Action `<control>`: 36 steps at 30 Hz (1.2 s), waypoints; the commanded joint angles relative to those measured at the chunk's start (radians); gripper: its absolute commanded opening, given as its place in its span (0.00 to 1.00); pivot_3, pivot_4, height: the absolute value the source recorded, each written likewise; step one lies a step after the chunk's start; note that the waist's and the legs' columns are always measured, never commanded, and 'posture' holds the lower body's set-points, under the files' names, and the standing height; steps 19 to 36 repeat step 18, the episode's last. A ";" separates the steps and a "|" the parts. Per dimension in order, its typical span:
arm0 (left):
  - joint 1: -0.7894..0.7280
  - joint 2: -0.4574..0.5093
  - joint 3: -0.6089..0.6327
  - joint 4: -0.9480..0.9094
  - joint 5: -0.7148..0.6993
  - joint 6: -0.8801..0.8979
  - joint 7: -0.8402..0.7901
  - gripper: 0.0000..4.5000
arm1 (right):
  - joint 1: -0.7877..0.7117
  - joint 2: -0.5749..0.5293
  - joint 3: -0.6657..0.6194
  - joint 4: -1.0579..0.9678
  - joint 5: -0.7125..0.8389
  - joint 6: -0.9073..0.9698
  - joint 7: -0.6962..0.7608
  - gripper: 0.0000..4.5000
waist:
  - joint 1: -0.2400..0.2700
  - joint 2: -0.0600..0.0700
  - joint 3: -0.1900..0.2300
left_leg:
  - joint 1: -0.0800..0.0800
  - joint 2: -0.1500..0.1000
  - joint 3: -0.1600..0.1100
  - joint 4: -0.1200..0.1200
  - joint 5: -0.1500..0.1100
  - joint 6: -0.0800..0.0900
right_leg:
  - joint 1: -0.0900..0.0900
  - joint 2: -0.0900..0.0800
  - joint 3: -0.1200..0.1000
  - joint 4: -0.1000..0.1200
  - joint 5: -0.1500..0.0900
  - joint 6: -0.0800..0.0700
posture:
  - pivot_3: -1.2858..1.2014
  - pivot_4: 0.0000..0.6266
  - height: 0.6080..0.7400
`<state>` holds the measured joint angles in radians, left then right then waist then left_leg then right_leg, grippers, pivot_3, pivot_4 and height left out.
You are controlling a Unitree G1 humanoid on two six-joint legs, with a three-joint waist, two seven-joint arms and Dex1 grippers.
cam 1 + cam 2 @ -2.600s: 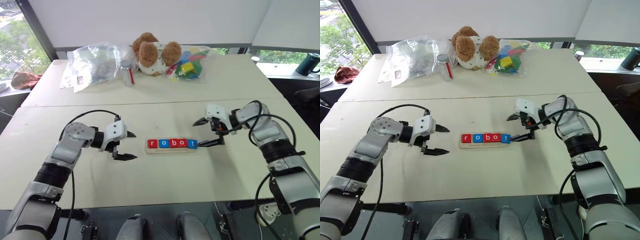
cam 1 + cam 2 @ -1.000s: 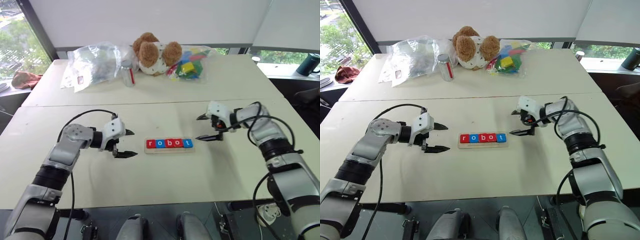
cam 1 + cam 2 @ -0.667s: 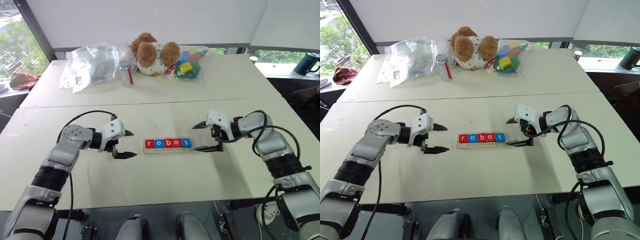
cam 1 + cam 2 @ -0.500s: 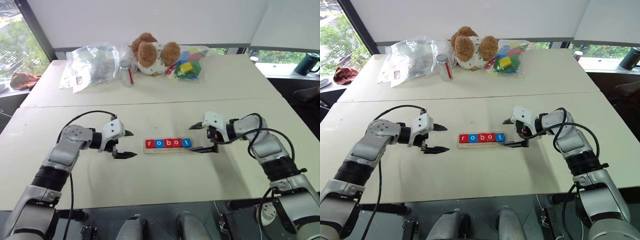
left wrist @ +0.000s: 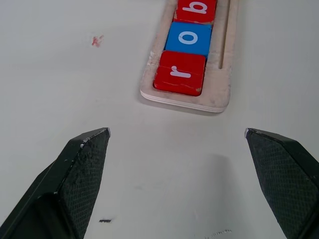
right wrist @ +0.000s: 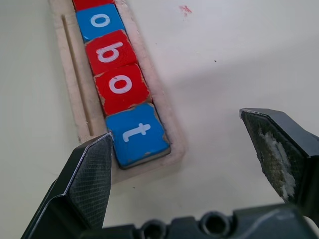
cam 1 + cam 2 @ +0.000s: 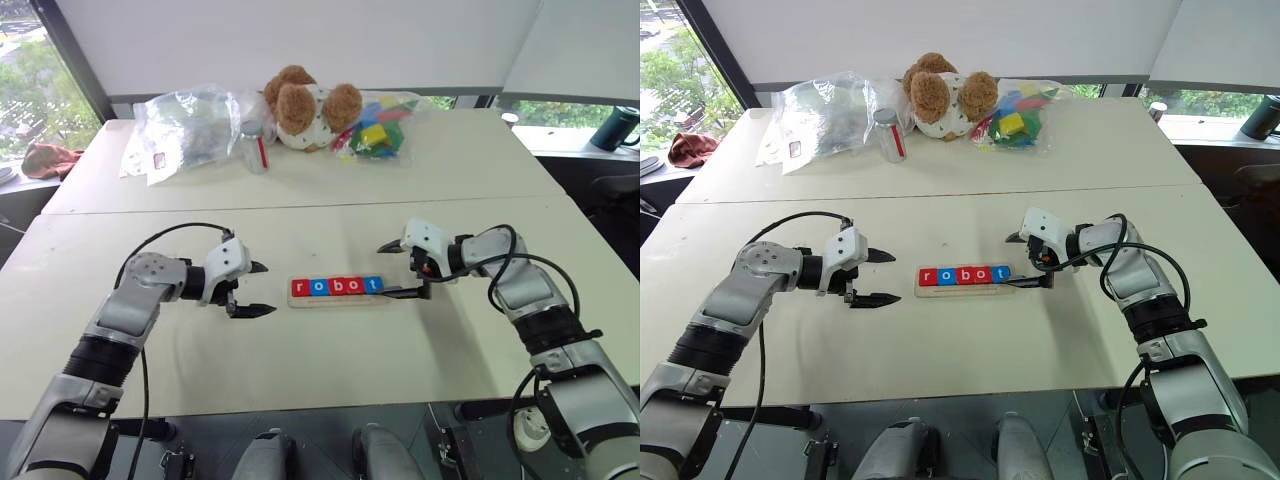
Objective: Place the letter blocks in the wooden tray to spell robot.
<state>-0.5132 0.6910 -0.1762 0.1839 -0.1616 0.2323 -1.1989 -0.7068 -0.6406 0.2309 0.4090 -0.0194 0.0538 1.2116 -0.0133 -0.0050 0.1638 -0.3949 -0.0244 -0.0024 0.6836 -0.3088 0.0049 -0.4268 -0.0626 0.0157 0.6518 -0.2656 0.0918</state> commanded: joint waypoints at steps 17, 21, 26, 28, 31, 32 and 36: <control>0.307 0.164 0.310 -0.337 -0.236 0.240 0.041 1.00 | 0.360 -0.250 -0.412 -0.603 0.384 0.724 -0.056 0.98 | 0.005 0.000 0.000 | -0.004 0.000 -0.005 -0.002 -0.002 0.002 | -0.001 -0.002 -0.001 -0.004 0.000 0.000 | 0.52 0.24 1.00; 0.327 0.165 0.321 -0.341 -0.234 0.242 0.054 1.00 | 0.392 -0.249 -0.434 -0.624 0.389 0.735 -0.082 0.98 | 0.005 0.000 0.000 | -0.003 0.000 -0.004 -0.001 -0.002 0.002 | 0.000 -0.003 0.000 -0.004 0.000 0.000 | 0.52 0.24 1.00; 0.327 0.165 0.321 -0.341 -0.234 0.242 0.054 1.00 | 0.392 -0.249 -0.434 -0.624 0.389 0.735 -0.082 0.98 | 0.005 0.000 0.000 | -0.003 0.000 -0.004 -0.001 -0.002 0.002 | 0.000 -0.003 0.000 -0.004 0.000 0.000 | 0.52 0.24 1.00; 0.327 0.165 0.321 -0.341 -0.234 0.242 0.054 1.00 | 0.392 -0.249 -0.434 -0.624 0.389 0.735 -0.082 0.98 | 0.005 0.000 0.000 | -0.003 0.000 -0.004 -0.001 -0.002 0.002 | 0.000 -0.003 0.000 -0.004 0.000 0.000 | 0.52 0.24 1.00; 0.327 0.165 0.321 -0.341 -0.234 0.242 0.054 1.00 | 0.392 -0.249 -0.434 -0.624 0.389 0.735 -0.082 0.98 | 0.005 0.000 0.000 | -0.003 0.000 -0.004 -0.001 -0.002 0.002 | 0.000 -0.003 0.000 -0.004 0.000 0.000 | 0.52 0.24 1.00; 0.327 0.165 0.321 -0.341 -0.234 0.242 0.054 1.00 | 0.392 -0.249 -0.434 -0.624 0.389 0.735 -0.082 0.98 | 0.005 0.000 0.000 | -0.003 0.000 -0.004 -0.001 -0.002 0.002 | 0.000 -0.003 0.000 -0.004 0.000 0.000 | 0.52 0.24 1.00; 0.327 0.165 0.321 -0.341 -0.234 0.242 0.054 1.00 | 0.392 -0.249 -0.434 -0.624 0.389 0.735 -0.082 0.98 | 0.005 0.000 0.000 | -0.003 0.000 -0.004 -0.001 -0.002 0.002 | 0.000 -0.003 0.000 -0.004 0.000 0.000 | 0.52 0.24 1.00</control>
